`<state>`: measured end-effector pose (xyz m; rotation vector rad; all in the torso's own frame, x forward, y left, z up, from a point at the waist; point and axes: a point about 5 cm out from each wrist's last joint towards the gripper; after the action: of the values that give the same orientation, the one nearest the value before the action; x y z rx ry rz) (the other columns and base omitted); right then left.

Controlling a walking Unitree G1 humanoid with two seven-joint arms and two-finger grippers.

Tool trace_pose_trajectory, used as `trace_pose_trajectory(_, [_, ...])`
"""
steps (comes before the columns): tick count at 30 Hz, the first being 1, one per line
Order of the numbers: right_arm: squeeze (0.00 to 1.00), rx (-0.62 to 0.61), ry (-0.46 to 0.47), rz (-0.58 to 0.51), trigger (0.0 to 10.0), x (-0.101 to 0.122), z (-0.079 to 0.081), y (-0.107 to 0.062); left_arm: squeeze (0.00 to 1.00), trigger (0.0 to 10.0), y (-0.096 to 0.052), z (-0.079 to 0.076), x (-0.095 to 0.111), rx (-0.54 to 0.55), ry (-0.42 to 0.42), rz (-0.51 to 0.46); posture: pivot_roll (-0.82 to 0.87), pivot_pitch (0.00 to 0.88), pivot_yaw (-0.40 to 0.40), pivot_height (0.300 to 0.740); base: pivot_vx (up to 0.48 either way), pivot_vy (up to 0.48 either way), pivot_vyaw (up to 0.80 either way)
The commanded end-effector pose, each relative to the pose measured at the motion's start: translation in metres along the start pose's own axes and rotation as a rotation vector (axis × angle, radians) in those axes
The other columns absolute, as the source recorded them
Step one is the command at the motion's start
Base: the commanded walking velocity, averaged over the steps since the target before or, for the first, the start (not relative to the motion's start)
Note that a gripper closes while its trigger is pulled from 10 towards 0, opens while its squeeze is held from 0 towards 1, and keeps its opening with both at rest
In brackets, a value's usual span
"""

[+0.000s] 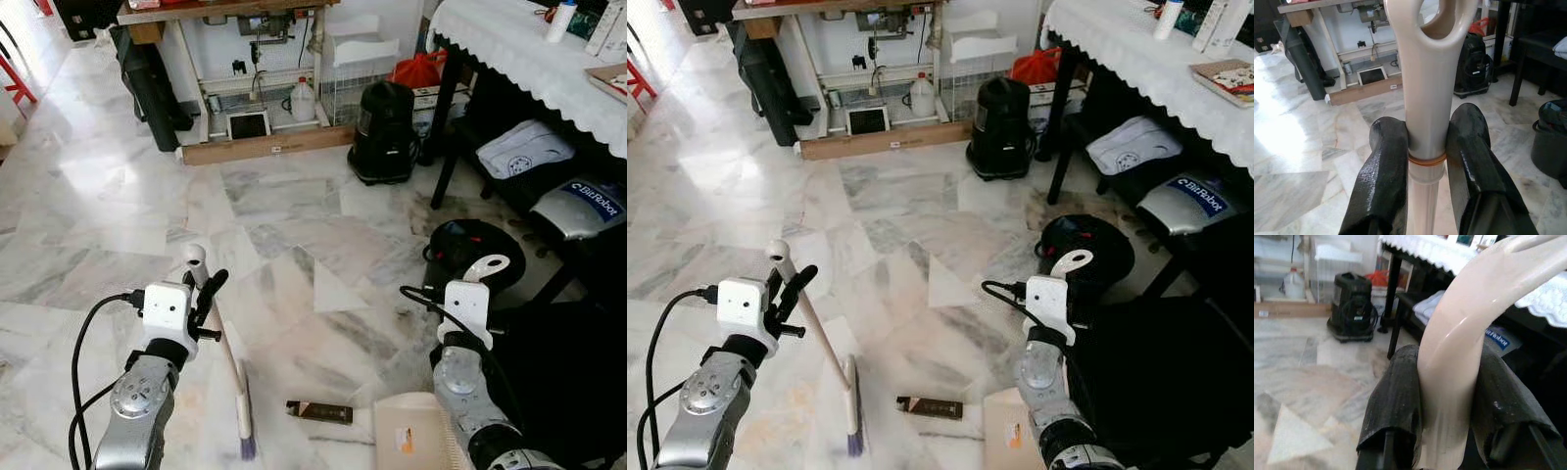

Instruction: Sweep floor

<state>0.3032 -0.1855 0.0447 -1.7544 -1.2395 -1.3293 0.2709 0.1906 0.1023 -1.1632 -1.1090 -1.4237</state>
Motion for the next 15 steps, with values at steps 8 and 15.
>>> trace_pose_trajectory(8, [0.00,0.082,-0.055,0.131,10.0,-0.029,0.011,-0.025,0.00,10.0,0.010,0.003,0.022,-0.029,-0.004,-0.066,0.20,0.091,0.071,0.740,0.000,0.000,0.00])
trace_pose_trajectory(15, [0.00,0.093,-0.008,0.148,10.0,-0.025,0.012,-0.020,0.00,10.0,0.011,0.001,0.021,-0.031,-0.008,-0.065,0.19,0.088,0.071,0.740,0.000,0.000,0.00])
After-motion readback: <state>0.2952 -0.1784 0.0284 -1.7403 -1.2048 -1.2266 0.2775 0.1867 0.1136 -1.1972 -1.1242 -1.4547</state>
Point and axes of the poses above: a point about 5 cm out from each wrist's last joint towards the gripper, its own y axis pointing out of the wrist towards the gripper, its own x axis along the axis of the wrist's last joint, z = x × y, and after that the axes turned 1 degree about y, right-handed
